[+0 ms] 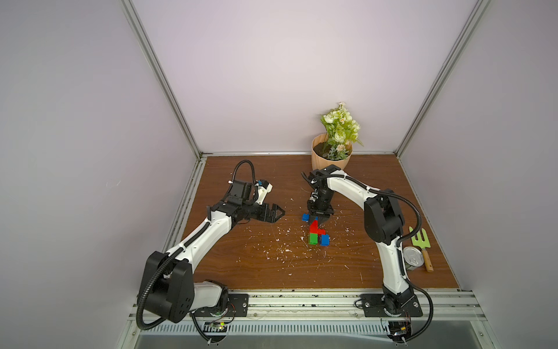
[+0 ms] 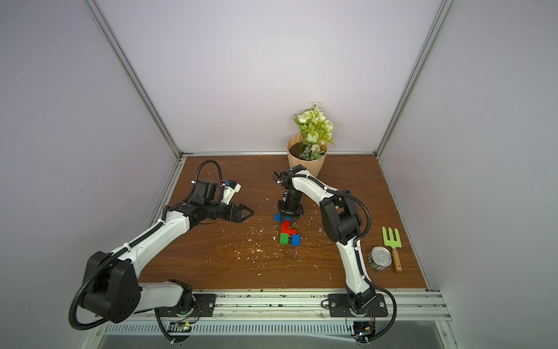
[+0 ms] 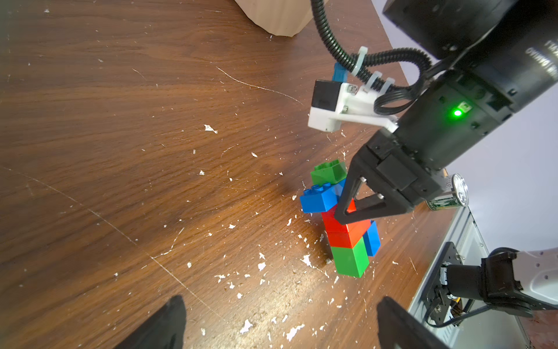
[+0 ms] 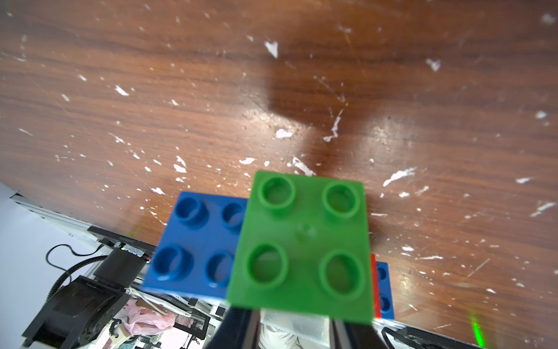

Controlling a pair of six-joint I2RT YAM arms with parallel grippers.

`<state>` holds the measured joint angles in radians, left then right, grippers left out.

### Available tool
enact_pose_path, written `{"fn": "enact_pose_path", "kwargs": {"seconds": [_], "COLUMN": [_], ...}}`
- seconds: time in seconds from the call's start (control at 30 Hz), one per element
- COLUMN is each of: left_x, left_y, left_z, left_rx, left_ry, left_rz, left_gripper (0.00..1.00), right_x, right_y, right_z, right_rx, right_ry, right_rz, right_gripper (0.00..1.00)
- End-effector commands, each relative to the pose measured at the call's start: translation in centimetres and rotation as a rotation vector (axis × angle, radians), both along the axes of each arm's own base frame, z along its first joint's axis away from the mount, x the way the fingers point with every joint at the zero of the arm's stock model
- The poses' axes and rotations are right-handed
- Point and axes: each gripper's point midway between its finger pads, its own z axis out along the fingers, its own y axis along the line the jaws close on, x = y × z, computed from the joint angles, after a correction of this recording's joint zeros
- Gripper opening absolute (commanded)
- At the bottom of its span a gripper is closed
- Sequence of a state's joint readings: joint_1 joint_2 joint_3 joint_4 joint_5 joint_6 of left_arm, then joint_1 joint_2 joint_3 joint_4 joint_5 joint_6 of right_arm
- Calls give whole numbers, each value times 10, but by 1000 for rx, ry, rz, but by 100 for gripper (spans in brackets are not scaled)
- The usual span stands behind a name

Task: Assemble a giraffe with lego
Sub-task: Adjust the lego brick at the center of the board.

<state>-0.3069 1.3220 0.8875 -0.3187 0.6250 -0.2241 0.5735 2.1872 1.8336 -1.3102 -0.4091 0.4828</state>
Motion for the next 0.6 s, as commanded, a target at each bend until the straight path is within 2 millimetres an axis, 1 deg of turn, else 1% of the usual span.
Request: {"fn": "enact_pose_path", "kwargs": {"seconds": [0.0, 0.23, 0.33, 0.43, 0.5, 0.57], "left_x": [-4, -5, -5, -5, -4, -5], "left_y": [-4, -5, -5, -5, -5, -5], "left_z": [7, 8, 8, 7, 8, 8], "left_rx": [-12, -13, -15, -16, -16, -15], "left_ry": [-4, -4, -5, -3, -6, -6], "left_rz": [-22, -24, -25, -25, -25, -27], "left_gripper": [99, 99, 99, 99, 99, 100], "right_x": [-7, -8, -7, -5, -4, -4], "right_y": [-3, -5, -4, -1, 0, 2], "right_z": [3, -6, -8, -6, -5, -5], "right_rx": [-9, -30, -33, -26, -21, -16], "right_ry": [34, 50, 53, 47, 45, 46], "right_rz": [4, 6, 4, 0, -2, 0], "right_gripper": [18, 19, 22, 28, 34, 37]}}
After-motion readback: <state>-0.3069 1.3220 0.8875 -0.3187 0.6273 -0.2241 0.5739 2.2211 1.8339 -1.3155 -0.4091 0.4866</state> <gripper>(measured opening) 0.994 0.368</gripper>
